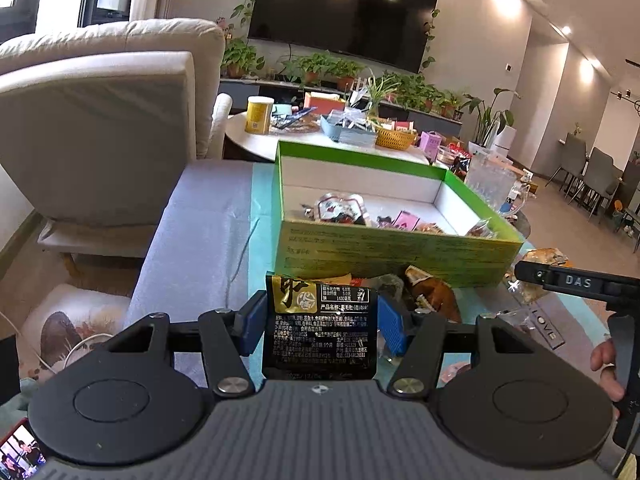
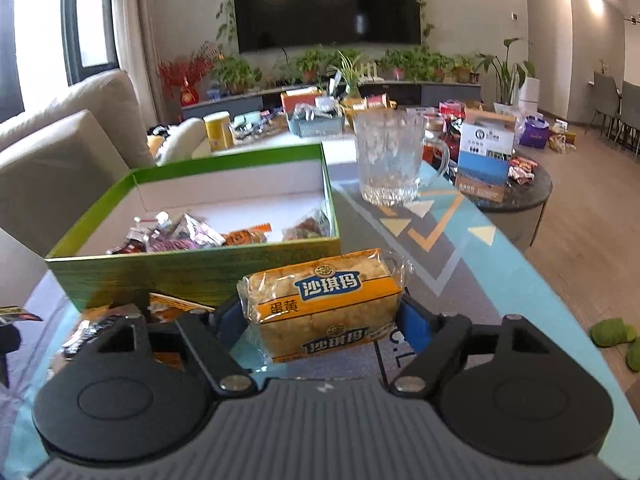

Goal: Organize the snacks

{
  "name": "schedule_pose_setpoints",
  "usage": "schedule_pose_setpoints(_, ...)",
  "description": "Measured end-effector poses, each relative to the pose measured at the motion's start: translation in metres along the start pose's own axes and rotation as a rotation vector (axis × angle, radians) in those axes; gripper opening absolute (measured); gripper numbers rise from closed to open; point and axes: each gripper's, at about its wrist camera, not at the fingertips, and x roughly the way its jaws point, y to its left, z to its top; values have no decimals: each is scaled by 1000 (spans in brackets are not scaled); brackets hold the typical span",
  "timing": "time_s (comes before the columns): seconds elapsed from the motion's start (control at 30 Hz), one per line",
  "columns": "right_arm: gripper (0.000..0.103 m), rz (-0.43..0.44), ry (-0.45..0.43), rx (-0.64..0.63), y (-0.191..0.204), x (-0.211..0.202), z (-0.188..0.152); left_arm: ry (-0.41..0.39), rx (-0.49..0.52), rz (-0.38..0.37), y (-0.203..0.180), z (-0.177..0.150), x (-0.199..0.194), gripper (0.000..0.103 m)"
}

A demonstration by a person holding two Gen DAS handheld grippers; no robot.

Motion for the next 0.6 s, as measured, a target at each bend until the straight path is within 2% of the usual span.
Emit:
schedule_pose_setpoints(0.3,45,42,-88,2,0,-30,12,-37,9,-17,-15,5,-10,55)
schedule_pose_setpoints(0.6,45,72,-109,5,0,-31,17,-46,22,-42,-29,12,-3,55)
